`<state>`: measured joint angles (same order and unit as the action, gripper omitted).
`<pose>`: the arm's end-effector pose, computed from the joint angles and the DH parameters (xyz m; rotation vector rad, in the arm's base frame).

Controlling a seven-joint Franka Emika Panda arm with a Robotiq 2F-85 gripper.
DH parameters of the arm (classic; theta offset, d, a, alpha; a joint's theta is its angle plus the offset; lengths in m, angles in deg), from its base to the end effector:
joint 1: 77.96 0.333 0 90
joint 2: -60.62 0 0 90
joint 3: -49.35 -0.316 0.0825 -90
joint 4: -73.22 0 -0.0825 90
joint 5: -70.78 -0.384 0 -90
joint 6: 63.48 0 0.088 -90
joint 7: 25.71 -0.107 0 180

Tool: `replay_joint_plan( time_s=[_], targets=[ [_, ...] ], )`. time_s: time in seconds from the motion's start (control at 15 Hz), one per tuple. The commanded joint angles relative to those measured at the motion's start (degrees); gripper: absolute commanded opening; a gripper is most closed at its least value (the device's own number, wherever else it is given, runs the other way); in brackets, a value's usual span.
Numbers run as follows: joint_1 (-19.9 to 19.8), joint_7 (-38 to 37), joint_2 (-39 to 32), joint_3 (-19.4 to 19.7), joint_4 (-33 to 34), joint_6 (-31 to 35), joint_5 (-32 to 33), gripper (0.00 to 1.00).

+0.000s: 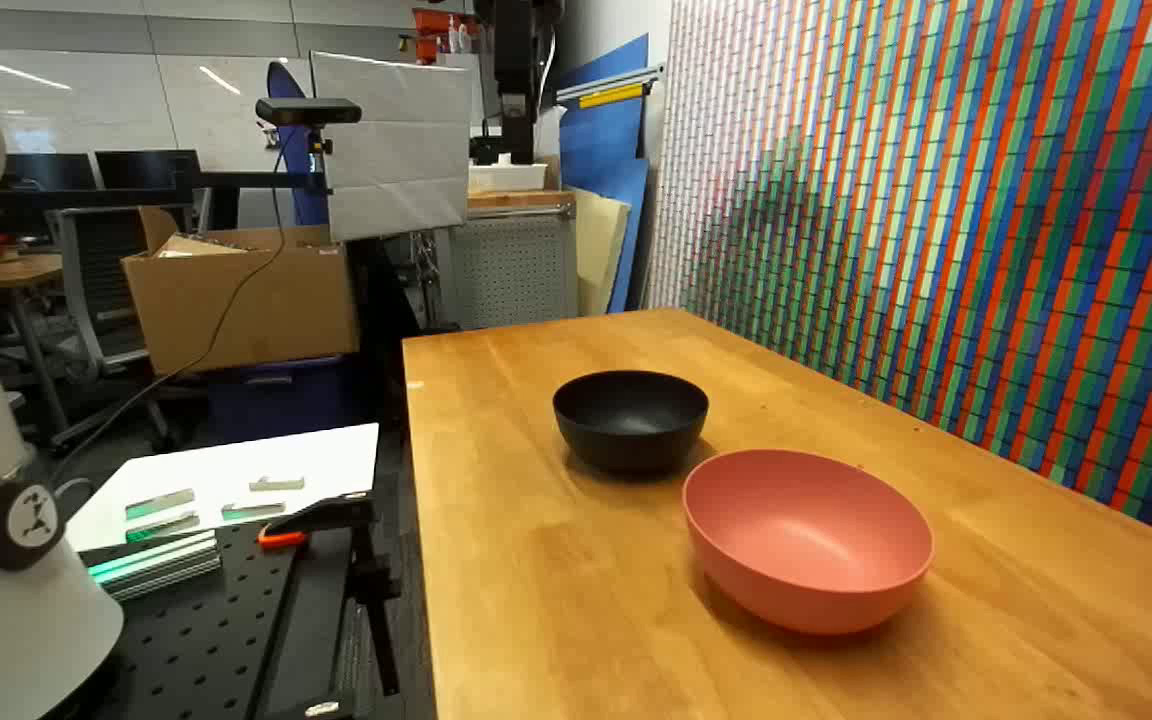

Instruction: Put the peach bowl in the black bowl

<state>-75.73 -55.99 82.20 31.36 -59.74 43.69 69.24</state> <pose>0.4011 0.1574 0.4725 3.0063 -0.3177 -0.0675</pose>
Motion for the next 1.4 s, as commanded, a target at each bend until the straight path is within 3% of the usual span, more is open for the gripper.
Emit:
replay_joint_plan(
  time_s=[0.0,0.27,0.6,1.0,1.33],
  targets=[
    [1.3,-0.4,-0.2,1.2,0.2,-0.1,0.5,1.0],
    [1.2,-0.5,-0.2,1.2,0.3,1.2,0.6,1.0],
    [-1.1,1.5,-5.2,5.4,4.4,7.9,0.3,1.0],
    [-1.4,12.0,-16.9,14.4,14.0,10.7,-10.1,1.0],
    [-1.4,11.4,-27.7,15.8,19.6,10.9,-9.2,1.0]
  ],
)
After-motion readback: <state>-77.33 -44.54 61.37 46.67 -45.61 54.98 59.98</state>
